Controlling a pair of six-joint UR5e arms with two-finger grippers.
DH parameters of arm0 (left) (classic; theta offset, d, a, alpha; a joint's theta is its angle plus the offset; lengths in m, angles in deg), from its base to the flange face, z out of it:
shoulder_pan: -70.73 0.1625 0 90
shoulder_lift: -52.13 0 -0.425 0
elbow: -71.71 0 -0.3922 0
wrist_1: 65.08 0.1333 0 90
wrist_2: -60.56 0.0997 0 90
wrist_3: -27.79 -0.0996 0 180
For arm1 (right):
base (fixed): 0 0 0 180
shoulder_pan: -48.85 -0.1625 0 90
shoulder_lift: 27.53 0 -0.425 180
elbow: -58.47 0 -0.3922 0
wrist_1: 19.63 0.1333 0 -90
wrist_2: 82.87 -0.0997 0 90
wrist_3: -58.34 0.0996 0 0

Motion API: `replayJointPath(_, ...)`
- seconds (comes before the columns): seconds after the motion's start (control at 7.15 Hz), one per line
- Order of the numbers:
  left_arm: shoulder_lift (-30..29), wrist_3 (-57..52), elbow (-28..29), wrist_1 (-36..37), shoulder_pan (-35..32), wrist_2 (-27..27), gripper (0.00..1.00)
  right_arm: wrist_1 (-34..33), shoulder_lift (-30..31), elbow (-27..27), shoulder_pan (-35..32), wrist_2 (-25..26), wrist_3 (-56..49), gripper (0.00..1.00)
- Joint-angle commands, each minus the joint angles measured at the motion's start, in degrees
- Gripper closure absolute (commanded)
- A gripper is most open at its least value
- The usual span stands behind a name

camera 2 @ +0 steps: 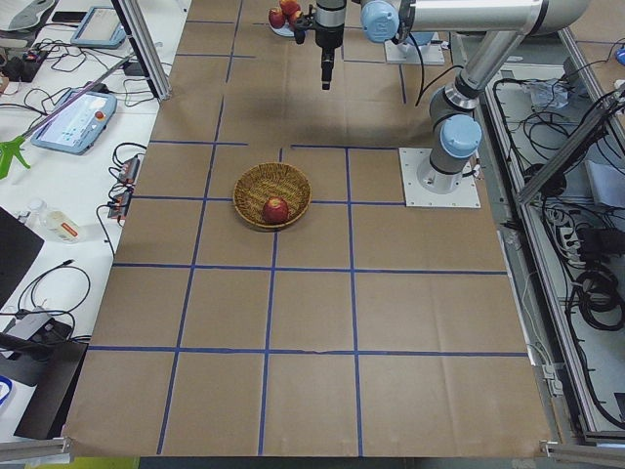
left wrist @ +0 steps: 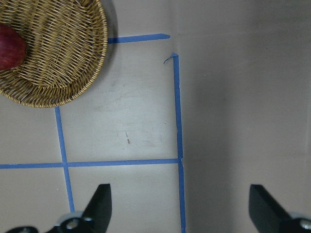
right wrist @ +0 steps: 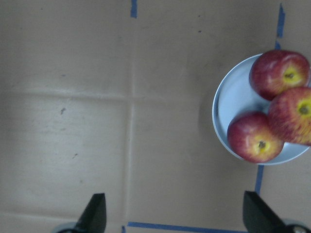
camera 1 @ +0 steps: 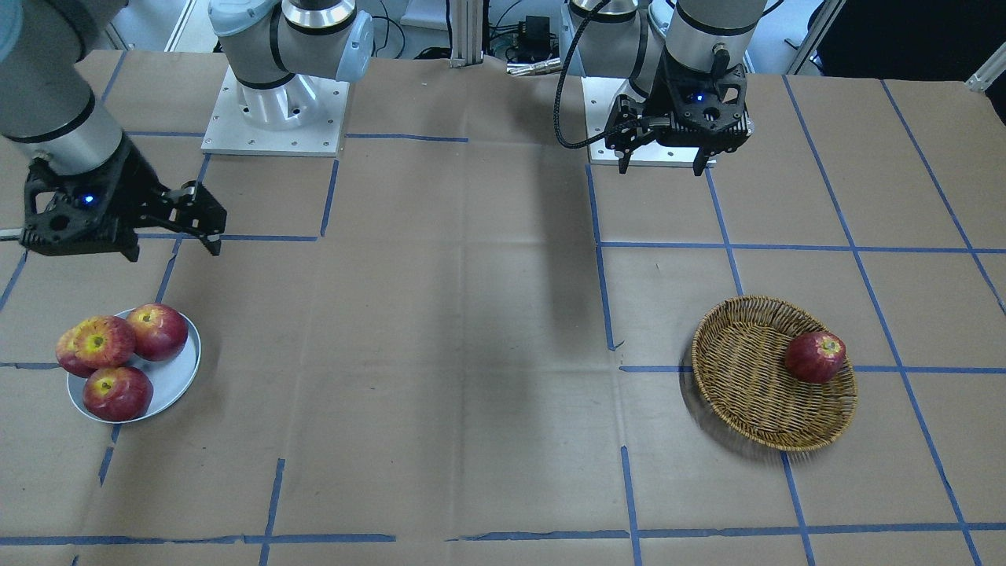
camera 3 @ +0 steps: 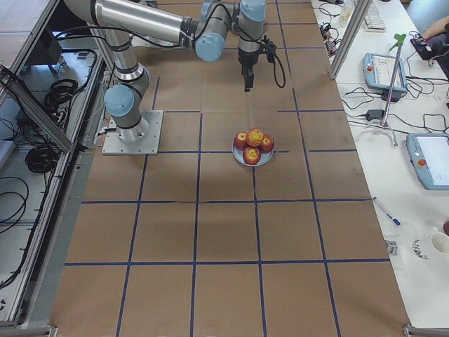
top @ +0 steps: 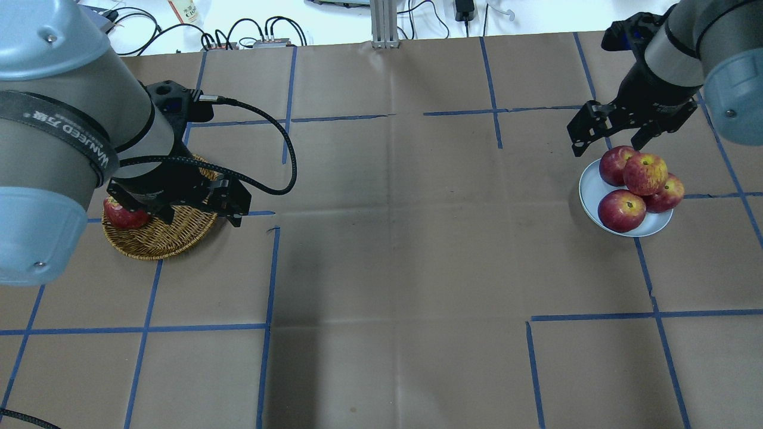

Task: Transfer apple from basket to plate
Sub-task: 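Open the right gripper and raise it away from the plate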

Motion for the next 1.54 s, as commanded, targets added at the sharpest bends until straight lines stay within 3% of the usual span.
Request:
replayJointPath(0.0, 0.0, 0.0, -0.1, 0.0, 0.0, 0.0, 0.01, 5.2, 3.5, 0.9, -6.9, -0.1, 9.8, 0.0)
replayJointPath(0.42, 0.1, 0.0, -0.1, 0.0, 0.0, 0.0, 0.01, 6.4, 9.7, 4.3, -7.1, 0.1, 10.4, 0.0)
replayJointPath(0.98, 0.1, 0.0, 0.0, 0.0, 0.0, 0.0, 0.01, 11.7, 5.3, -3.1, -7.4, 1.2, 14.1, 0.0)
replayJointPath(1.4, 0.0, 0.0, -0.1, 0.0, 0.0, 0.0, 0.01, 12.0, 5.2, -3.4, -7.4, 1.3, 14.1, 0.0)
